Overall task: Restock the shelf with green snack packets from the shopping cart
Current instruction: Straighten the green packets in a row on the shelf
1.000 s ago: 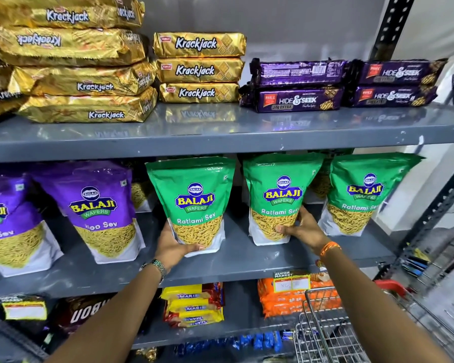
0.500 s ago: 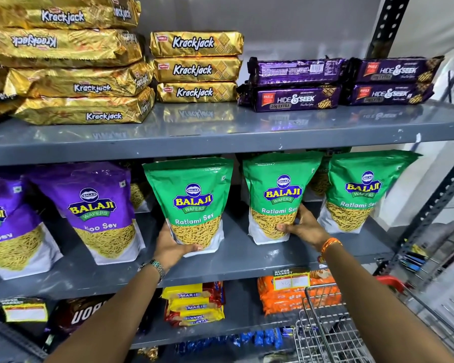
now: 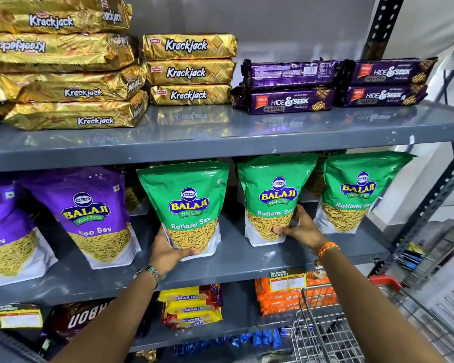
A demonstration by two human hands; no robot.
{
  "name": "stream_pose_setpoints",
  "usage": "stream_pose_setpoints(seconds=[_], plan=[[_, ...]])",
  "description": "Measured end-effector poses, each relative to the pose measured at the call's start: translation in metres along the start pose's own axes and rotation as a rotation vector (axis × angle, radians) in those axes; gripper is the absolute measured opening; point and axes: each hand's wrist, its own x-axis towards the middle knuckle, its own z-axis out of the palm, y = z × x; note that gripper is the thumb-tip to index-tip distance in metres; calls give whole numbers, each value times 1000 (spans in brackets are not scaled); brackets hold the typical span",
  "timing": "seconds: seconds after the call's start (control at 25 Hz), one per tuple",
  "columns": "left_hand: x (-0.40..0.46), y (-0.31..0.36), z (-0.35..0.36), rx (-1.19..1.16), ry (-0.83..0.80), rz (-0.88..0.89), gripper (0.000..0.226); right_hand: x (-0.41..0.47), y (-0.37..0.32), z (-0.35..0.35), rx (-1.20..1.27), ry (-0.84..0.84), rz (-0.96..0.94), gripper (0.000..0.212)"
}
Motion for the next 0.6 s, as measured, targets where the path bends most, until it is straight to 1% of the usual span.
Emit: stream_pose_setpoints(seconds=[0.04,0.08,0.12,0.16,0.2,0.24,0.28,0.32,0.36,0.4,0.48,0.56,0.6], plan=[[-1,-1,-1,-2,1,-3,105,-4,2,-1,13,34,14,114],[0,-2,0,-4,-4,-1,108,-9,5,-4,40,92,19,107],[-1,-2,0,-6,-7,0,110,-15,12,-9,76,180,29,98],[-2,-2,0,-5,-8,7,112,-22,19,-14,129,309,32,90],[0,-2,1,-3,-9,18,111,-31,24,-22,188,478,15,84],[0,-2,2,5,-9,34,109,-38,28,-31,195,671,3,82],[0,-2,2,12,-4,46,107,-43,29,-41,138,858,1,86],[1,-1,2,27,3,52,105,-45,29,-50,32,981,12,97],[0,-1,3,39,7,53,105,-46,29,-59,-64,1029,32,111],[-2,0,4,45,13,54,104,-44,27,-64,-141,1033,55,124],[-3,3,4,49,32,64,101,-32,23,-69,-231,987,86,143],[-5,6,4,78,42,82,101,-19,22,-69,-247,960,100,153],[-5,6,4,91,43,86,101,-15,23,-68,-255,958,102,154]])
